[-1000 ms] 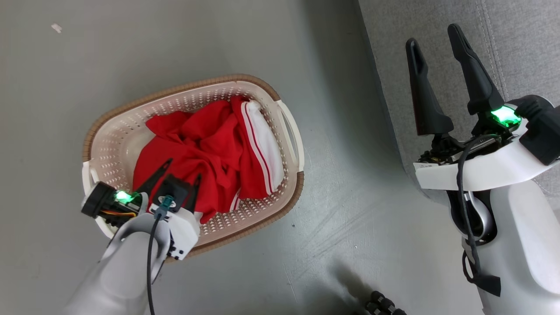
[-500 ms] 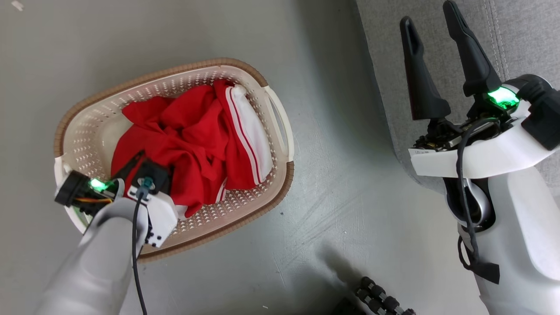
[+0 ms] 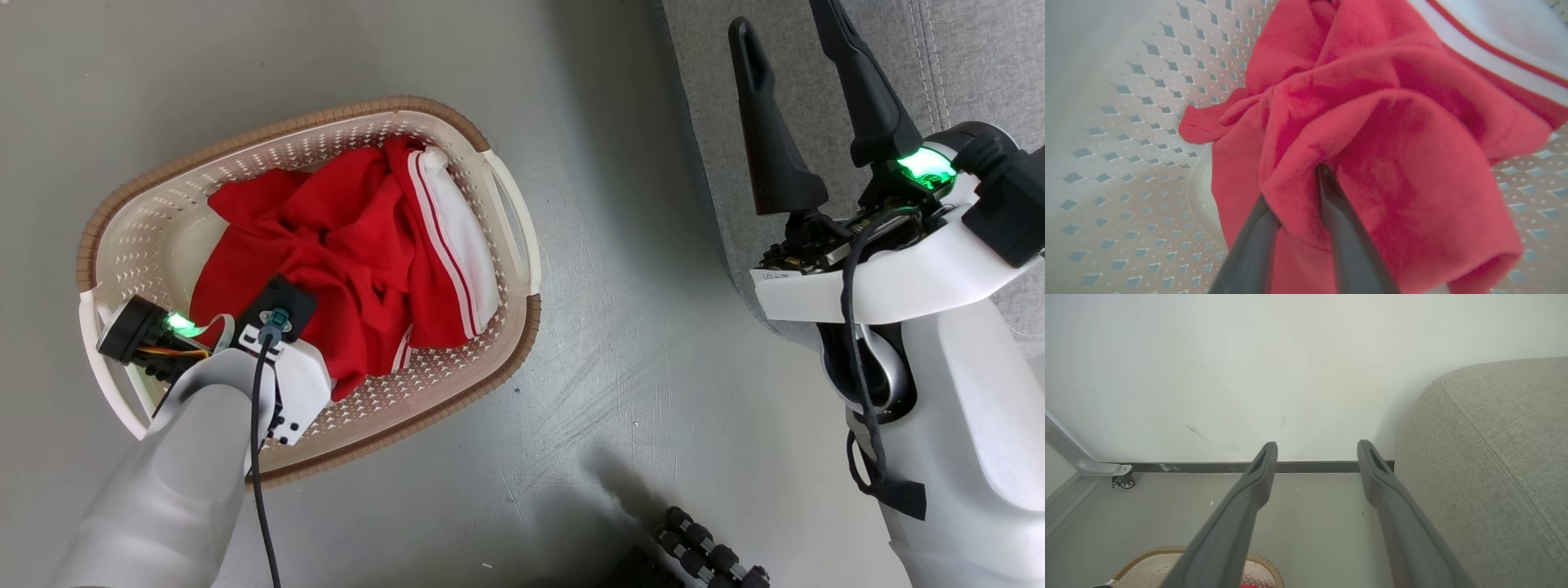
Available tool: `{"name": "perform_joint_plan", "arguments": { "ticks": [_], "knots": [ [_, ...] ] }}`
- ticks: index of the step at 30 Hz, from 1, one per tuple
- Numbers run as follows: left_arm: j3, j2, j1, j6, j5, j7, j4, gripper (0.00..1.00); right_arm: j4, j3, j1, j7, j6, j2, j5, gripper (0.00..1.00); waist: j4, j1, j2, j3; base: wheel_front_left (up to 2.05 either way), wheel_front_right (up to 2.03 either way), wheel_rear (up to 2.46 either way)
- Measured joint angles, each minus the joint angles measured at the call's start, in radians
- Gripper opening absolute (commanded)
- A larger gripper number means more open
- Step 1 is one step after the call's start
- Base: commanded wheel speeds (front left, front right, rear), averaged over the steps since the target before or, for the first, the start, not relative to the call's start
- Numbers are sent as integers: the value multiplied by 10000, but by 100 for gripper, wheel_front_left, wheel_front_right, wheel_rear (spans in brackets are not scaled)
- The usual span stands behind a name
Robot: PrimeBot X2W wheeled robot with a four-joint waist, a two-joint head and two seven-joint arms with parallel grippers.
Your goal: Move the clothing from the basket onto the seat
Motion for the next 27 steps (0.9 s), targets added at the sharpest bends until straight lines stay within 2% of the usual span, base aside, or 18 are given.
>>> {"name": "perform_joint_plan", "arguments": {
  "ticks": [12,27],
  "knots": [
    [234,-255,-66,-190,-347,-832,-188,0,280,-217,-24,0,0,-2,-4,100,155,-1,0,-119,0,0,0],
    [430,-228,50,-186,-625,-1233,-1682,0,821,-213,-182,0,0,-12,-100,100,713,-1,0,-732,0,0,0]
  ]
}}
